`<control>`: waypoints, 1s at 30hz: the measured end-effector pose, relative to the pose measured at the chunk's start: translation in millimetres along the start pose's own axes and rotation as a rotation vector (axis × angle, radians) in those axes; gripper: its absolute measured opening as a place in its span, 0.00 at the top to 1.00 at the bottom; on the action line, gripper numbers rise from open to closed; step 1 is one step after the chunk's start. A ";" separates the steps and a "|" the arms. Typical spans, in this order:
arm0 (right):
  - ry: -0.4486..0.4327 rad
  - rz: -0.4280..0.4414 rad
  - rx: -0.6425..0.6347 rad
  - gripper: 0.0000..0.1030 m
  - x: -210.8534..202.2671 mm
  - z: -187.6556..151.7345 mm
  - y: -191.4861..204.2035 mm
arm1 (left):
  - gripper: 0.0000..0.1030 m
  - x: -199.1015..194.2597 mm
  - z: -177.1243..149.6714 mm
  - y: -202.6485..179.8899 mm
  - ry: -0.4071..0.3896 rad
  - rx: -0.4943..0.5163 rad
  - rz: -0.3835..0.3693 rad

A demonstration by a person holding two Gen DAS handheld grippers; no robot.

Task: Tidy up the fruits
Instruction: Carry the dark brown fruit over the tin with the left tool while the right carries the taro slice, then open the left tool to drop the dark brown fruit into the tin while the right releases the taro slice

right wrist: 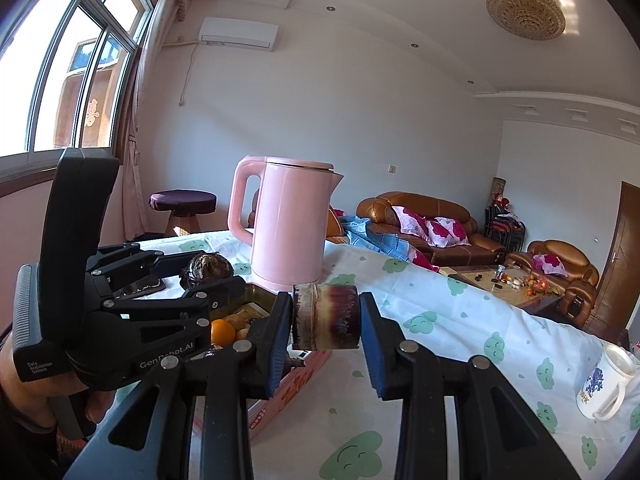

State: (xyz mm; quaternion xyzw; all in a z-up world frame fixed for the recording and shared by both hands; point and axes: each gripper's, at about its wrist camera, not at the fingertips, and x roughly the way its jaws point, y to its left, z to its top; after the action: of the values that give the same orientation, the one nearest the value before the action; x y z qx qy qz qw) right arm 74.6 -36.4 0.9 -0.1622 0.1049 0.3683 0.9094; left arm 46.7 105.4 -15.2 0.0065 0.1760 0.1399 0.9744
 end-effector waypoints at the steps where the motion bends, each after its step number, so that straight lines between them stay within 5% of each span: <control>1: 0.001 0.003 -0.003 0.66 1.4 0.3 1.6 | 0.56 0.3 -0.2 2.3 0.000 -0.001 0.004; 30: 0.047 0.100 -0.048 0.66 39.5 3.8 42.3 | 0.56 10.1 -12.1 45.3 0.059 -0.035 0.053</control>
State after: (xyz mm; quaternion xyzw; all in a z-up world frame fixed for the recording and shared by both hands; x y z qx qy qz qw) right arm 73.0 18.7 -17.0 -0.1872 0.1254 0.4118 0.8830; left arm 39.4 151.2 -27.2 -0.0098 0.2018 0.1686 0.9647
